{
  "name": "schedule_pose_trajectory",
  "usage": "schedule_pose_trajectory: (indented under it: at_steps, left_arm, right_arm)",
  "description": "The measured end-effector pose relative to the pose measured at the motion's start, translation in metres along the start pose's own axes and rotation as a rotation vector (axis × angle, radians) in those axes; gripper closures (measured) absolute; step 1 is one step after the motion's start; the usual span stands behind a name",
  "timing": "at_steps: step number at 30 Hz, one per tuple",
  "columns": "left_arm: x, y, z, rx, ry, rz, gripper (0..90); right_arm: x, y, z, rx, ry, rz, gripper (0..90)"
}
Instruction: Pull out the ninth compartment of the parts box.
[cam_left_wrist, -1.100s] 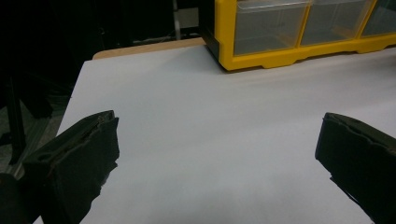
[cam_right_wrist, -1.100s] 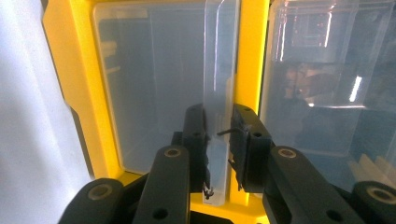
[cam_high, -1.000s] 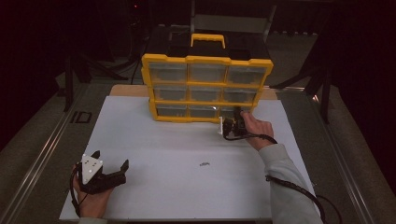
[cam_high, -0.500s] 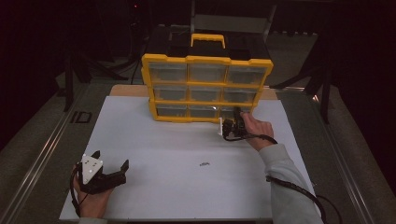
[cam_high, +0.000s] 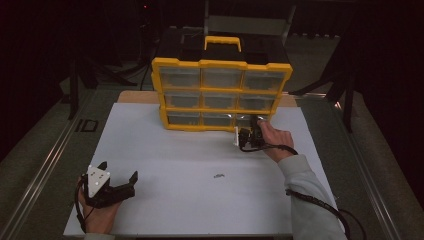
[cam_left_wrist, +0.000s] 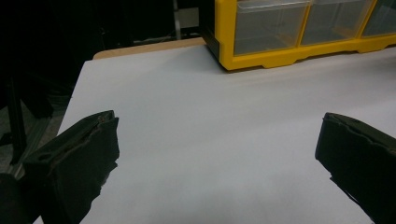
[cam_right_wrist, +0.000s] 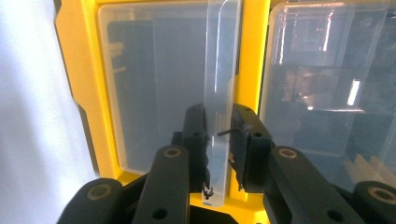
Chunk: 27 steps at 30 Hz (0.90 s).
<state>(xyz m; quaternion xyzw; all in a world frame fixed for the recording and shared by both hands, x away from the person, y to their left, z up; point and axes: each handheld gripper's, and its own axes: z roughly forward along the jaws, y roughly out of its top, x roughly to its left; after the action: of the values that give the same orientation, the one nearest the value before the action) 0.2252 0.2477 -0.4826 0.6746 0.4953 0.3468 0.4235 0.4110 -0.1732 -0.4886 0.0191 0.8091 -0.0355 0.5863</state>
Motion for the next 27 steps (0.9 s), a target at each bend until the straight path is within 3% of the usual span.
schedule_pose_trajectory:
  at_steps: [8,27]
  left_arm:
    - [0.0004,-0.0001,-0.0003,0.0,0.0,-0.004,0.4]
    - [0.0006,-0.0003,0.0,0.0,0.0,-0.005,0.4]
  right_arm:
    - [0.0008,0.0002,0.0052,0.018,-0.004,0.006,72.7]
    - [0.0017,0.001,0.001,0.008,-0.006,-0.009,76.5]
